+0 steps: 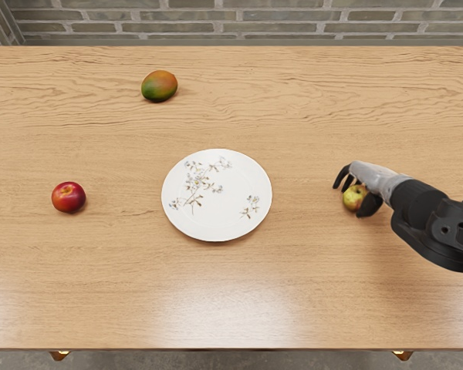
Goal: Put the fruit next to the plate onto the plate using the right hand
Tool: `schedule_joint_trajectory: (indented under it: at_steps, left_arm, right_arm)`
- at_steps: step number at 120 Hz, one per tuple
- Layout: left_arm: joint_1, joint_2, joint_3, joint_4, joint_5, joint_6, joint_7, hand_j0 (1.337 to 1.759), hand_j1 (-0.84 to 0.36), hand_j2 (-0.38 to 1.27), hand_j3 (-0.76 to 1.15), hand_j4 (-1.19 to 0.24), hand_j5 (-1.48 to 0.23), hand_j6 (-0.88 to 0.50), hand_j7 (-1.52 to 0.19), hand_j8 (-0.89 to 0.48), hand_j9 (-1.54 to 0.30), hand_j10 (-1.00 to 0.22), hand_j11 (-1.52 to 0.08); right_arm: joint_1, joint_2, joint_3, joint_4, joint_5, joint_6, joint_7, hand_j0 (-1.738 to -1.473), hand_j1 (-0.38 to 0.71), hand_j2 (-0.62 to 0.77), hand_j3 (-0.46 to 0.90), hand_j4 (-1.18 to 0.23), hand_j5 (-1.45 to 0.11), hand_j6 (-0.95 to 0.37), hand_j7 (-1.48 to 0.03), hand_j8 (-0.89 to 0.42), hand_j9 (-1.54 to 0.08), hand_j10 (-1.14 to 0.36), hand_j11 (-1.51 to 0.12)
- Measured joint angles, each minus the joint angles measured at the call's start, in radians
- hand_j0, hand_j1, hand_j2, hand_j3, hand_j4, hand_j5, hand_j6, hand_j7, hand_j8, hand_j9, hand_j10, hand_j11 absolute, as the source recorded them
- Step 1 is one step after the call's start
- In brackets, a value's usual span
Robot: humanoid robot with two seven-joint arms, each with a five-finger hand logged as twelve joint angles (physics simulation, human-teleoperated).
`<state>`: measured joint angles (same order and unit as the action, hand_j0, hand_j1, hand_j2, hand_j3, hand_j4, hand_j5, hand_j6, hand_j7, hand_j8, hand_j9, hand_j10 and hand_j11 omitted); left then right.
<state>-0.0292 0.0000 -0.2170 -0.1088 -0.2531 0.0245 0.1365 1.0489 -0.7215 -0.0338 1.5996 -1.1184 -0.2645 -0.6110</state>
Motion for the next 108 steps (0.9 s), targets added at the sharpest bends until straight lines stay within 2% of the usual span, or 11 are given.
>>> schedule_joint_trajectory:
  at_steps: [12,25,51,85,108]
  left_arm:
    - [0.0,0.0,0.0,0.0,0.0,0.0,0.0,1.658,0.35,0.0,0.0,0.0,0.0,0.0,0.0,0.0,0.0,0.0,0.0]
    - [0.0,0.0,-0.001,0.0,0.0,0.0,0.0,1.658,0.35,0.0,0.0,0.0,0.0,0.0,0.0,0.0,0.0,0.0,0.0]
    - [0.002,0.0,-0.001,0.0,0.0,0.0,0.0,1.658,0.35,0.0,0.0,0.0,0.0,0.0,0.0,0.0,0.0,0.0,0.0]
    - [0.002,0.0,-0.001,0.0,0.0,0.0,0.0,1.658,0.35,0.0,0.0,0.0,0.0,0.0,0.0,0.0,0.0,0.0,0.0]
    - [0.003,0.0,0.0,0.001,0.0,0.0,0.0,1.658,0.35,0.0,0.0,0.0,0.0,0.0,0.0,0.0,0.0,0.0,0.0]
  right_arm:
    - [0.0,-0.001,0.0,0.005,-0.001,0.003,0.0,-1.656,0.25,0.03,0.0,-0.56,-0.72,-0.51,-0.72,-0.44,-0.72,-0.55,-0.72]
    - [0.001,-0.001,0.0,0.008,-0.003,0.004,0.0,-1.655,0.27,0.09,0.0,-0.62,-0.78,-0.5,-0.79,-0.43,-0.79,-0.56,-0.8]
    - [0.002,-0.002,-0.002,0.011,-0.003,0.012,0.0,-1.652,0.27,0.24,0.0,-0.73,-0.88,-0.54,-0.91,-0.46,-0.91,-0.62,-0.92]
    - [0.015,-0.01,0.0,0.031,0.008,0.022,0.001,-1.652,0.3,0.28,0.0,-0.75,-1.0,-0.49,-0.98,-0.38,-1.02,-0.56,-1.02]
    - [0.078,-0.023,0.001,0.068,0.042,0.046,0.001,-1.652,0.29,0.25,0.0,-0.75,-1.04,-0.49,-1.0,-0.36,-1.04,-0.56,-1.04]
